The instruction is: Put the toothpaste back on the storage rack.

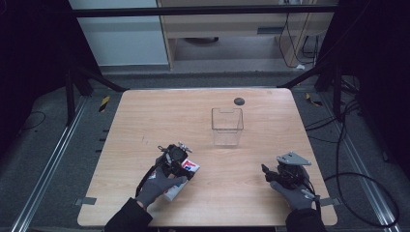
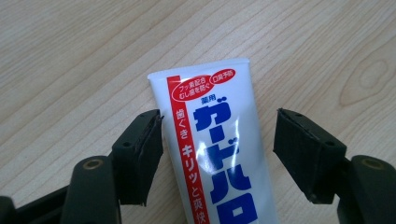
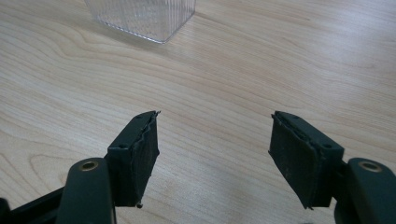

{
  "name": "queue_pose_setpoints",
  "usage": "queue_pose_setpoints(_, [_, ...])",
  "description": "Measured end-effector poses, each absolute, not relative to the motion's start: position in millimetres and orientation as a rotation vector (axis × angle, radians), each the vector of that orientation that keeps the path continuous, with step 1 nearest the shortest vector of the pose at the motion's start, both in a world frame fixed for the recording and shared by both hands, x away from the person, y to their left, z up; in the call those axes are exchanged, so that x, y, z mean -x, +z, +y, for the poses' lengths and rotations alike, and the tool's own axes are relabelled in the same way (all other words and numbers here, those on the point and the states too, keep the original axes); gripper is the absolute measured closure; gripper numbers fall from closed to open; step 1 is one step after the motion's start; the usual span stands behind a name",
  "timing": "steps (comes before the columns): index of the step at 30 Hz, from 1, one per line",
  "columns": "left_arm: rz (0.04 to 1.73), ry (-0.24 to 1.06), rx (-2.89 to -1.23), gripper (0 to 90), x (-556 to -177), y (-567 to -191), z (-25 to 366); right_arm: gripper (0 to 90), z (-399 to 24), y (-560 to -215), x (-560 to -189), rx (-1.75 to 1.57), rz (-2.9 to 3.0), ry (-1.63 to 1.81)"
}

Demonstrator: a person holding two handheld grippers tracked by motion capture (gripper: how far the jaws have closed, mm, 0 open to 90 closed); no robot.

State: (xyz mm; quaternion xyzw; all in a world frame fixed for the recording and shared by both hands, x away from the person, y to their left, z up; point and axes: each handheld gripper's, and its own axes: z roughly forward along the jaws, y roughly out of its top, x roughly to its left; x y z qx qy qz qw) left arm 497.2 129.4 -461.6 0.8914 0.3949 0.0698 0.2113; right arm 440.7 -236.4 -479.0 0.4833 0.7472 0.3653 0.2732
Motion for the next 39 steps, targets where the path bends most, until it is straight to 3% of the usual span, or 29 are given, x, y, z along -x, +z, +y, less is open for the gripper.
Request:
queue_pose_setpoints(18, [1.125, 0.180, -2.510, 32.9, -502, -473, 125, 32.0, -236, -480, -441, -1.305, 2.019, 0.973])
queue_pose_setpoints(26, [1.157, 0.196, -2.515, 39.0, -500, -471, 122, 31.9, -236, -479, -441, -1.306, 2.017, 0.972])
queue_pose_setpoints(39, [1.079, 0.194, -2.552, 66.3, -490, -457, 121, 31.8, -236, -480, -441, -1.308, 2.019, 0.966])
